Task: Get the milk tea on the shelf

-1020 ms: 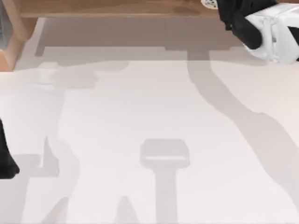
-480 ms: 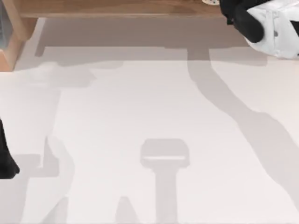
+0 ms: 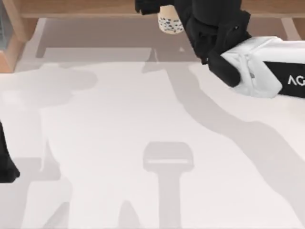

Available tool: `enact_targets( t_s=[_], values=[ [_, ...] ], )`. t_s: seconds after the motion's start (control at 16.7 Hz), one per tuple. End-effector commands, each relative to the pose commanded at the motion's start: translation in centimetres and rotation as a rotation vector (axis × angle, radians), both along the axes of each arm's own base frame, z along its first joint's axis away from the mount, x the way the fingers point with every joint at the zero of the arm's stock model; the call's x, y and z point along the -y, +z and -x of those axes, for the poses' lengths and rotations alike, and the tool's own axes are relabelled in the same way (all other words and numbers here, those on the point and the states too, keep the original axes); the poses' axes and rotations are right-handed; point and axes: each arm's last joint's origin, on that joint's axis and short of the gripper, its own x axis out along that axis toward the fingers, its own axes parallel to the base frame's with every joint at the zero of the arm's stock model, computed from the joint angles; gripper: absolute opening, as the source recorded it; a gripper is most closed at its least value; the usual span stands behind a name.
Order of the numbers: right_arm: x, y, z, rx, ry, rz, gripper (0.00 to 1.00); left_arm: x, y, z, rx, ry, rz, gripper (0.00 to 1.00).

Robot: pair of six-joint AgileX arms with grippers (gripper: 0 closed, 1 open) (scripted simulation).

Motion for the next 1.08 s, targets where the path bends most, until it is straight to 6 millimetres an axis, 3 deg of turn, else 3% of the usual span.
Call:
enact_targets(
  t_s=[0.12,0.54,0.9,1.08],
  values=[
    [0.4,-0.3,-0.9,-0.001,-0.019,0.005,0.00,0.0,0.0,0.0,0.000,0.000,0.000,1.00],
    [5.3,0.1,-8.1,-0.017,-0.228,0.014,0.00,0.0,0.0,0.0,0.000,0.000,0.000,1.00],
    [5.9,0.2,-8.8,-0.018,-0.248,0.013,0.00,0.0,0.0,0.0,0.000,0.000,0.000,1.00],
    [5.9,0.2,-8.8,-0.018,-0.248,0.013,0.23,0.0,0.0,0.0,0.000,0.000,0.000,1.00]
  ],
)
